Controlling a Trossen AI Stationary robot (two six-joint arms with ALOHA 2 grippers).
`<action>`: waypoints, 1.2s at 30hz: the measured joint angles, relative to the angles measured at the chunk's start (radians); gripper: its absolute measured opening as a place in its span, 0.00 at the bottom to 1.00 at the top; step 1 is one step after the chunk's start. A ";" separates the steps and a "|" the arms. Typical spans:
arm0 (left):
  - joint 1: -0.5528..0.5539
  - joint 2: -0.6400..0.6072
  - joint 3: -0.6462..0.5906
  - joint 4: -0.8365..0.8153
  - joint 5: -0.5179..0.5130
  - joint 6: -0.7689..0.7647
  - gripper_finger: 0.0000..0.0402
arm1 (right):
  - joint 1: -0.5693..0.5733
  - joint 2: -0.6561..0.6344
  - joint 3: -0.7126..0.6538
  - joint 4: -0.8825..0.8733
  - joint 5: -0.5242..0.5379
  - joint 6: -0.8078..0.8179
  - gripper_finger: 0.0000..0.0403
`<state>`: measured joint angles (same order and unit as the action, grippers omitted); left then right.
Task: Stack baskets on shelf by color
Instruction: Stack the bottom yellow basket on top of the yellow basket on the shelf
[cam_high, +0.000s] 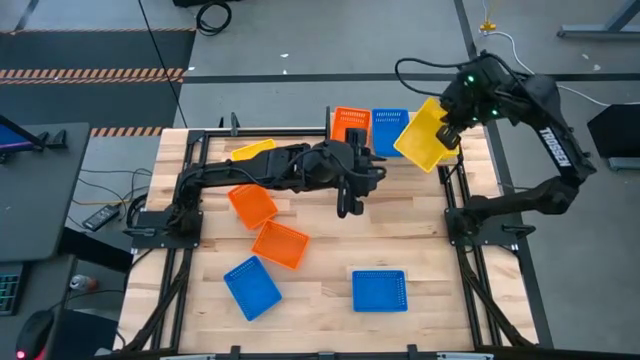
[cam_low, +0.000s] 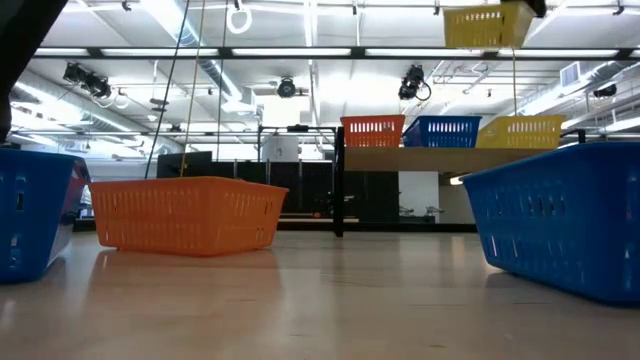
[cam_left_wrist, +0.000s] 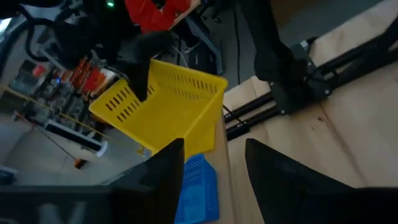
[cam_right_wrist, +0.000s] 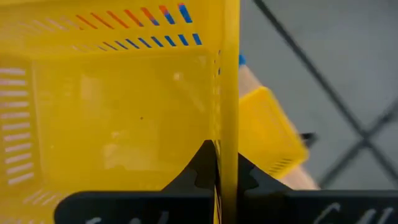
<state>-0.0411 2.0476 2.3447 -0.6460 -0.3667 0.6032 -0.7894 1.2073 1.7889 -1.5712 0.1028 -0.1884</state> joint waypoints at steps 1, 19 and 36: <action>0.000 0.000 0.000 -0.001 0.000 -0.023 0.44 | -0.015 0.010 0.000 0.000 0.031 -0.029 0.02; -0.022 -0.035 -0.001 -0.036 -0.358 -0.147 0.40 | -0.154 0.096 -0.001 0.001 0.260 -0.414 0.02; -0.087 -0.035 -0.001 -0.043 -0.870 -0.131 0.35 | -0.122 0.127 -0.001 0.001 0.315 -0.254 0.02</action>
<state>-0.1284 2.0121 2.3440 -0.6888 -1.2369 0.4723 -0.9119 1.3342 1.7878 -1.5703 0.4180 -0.4419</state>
